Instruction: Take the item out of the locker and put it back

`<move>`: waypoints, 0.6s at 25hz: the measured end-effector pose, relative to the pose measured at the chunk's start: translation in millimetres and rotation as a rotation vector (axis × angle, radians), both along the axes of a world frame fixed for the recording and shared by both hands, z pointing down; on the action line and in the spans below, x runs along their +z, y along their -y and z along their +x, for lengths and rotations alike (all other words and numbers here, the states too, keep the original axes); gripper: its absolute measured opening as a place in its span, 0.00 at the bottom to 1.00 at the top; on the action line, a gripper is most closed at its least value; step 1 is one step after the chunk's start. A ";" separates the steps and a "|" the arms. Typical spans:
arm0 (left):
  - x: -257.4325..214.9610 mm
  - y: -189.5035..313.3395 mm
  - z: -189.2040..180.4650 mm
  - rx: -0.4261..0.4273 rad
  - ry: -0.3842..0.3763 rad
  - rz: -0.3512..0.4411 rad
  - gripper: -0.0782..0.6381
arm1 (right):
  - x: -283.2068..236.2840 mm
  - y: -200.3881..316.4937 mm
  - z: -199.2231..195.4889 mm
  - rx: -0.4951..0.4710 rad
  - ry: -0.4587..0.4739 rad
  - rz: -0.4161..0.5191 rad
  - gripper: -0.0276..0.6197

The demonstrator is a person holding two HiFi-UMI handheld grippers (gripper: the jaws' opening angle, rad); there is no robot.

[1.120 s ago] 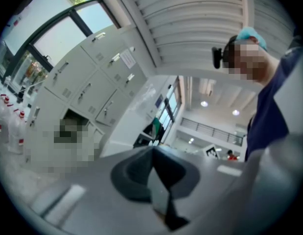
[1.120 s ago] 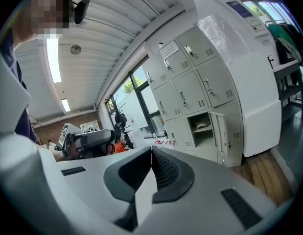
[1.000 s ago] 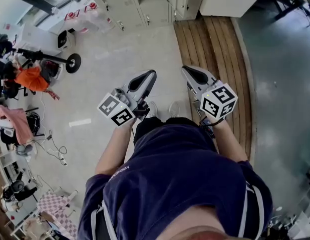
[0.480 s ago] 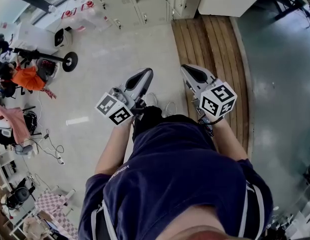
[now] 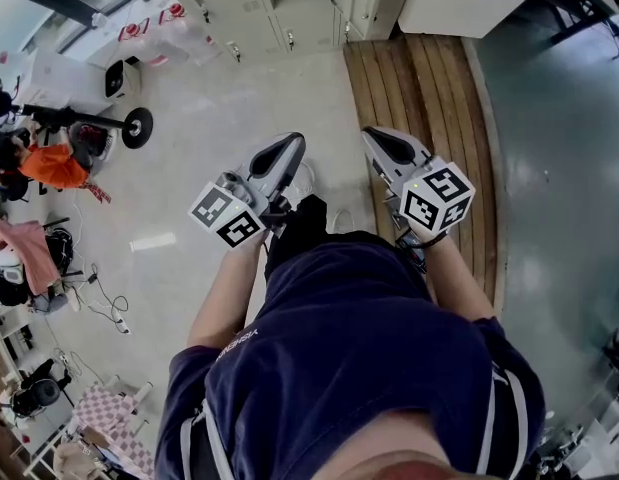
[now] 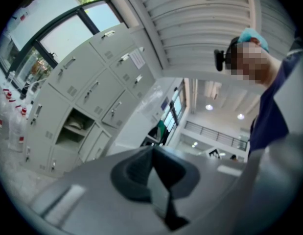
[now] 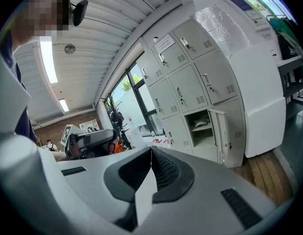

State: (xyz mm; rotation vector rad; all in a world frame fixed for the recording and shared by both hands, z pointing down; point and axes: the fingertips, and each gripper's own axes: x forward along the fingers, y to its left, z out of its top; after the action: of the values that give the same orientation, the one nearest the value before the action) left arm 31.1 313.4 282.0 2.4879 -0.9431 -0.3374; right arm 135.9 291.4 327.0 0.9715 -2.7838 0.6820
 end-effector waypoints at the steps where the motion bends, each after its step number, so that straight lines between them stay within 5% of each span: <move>1: 0.6 8.5 -3.4 0.001 0.001 -0.002 0.11 | 0.2 8.1 -3.9 0.000 0.002 -0.003 0.05; 15: 11.4 131.8 -64.3 0.042 -0.005 -0.016 0.11 | 11.3 124.5 -70.4 0.020 -0.017 -0.027 0.05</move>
State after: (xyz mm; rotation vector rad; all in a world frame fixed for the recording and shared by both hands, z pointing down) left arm -33.3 181.6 293.4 2.4876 -0.8873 -0.3209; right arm 65.5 166.9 338.3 0.9962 -2.7465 0.7078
